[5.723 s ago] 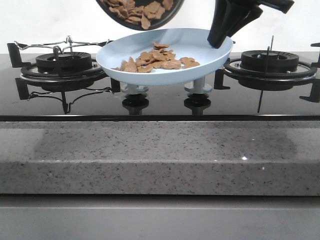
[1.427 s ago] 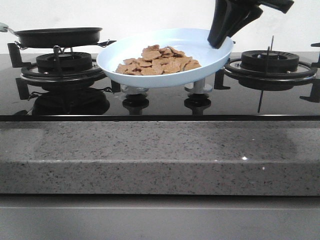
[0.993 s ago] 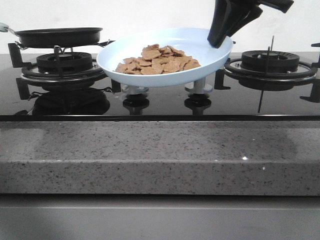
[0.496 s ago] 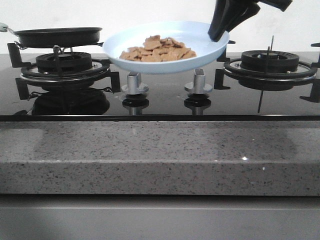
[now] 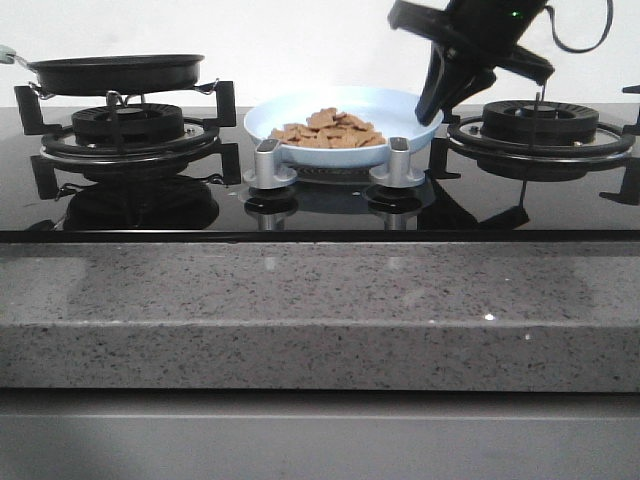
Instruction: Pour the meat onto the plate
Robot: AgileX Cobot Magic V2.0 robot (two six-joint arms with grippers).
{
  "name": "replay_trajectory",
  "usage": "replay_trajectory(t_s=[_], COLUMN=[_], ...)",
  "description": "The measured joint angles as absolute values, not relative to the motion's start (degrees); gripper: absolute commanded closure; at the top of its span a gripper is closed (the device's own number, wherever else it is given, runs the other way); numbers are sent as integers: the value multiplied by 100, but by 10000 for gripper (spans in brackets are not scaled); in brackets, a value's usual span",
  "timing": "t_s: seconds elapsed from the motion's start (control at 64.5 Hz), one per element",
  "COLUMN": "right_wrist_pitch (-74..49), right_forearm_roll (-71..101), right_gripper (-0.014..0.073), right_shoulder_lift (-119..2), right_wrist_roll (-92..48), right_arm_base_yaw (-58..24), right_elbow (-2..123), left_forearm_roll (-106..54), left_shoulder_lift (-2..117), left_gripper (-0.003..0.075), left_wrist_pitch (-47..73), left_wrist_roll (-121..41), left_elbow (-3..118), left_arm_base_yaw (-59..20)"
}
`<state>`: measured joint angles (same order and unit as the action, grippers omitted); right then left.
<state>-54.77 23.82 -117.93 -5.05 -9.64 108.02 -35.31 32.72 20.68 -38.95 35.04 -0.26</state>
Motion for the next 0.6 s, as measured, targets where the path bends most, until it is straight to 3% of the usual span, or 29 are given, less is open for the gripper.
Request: replay_trajectory(t_s=[0.217, 0.31, 0.481, 0.605], right_wrist_pitch=[-5492, -5492, -5642, -6041], right_forearm_roll=[2393, 2393, 2393, 2383], right_gripper=[389, 335, 350, 503], right_shoulder_lift=[-11798, -11798, -11798, -11798], right_wrist_roll=[-502, -492, -490, -490], right_arm_base_yaw=[-964, -952, -908, -851], right_elbow=[10864, 10902, 11152, 11552], left_forearm_roll=[-3541, -3541, -3541, -3541], left_shoulder_lift=[3272, 3272, 3272, 3272], left_gripper=[741, 741, 741, 741], left_wrist_pitch=[2068, 2068, 2060, 2060], left_wrist_roll=[-3895, -3895, -3895, -3895], left_elbow=[3504, 3504, 3504, 3504], left_arm_base_yaw=[-26, -26, -26, -26])
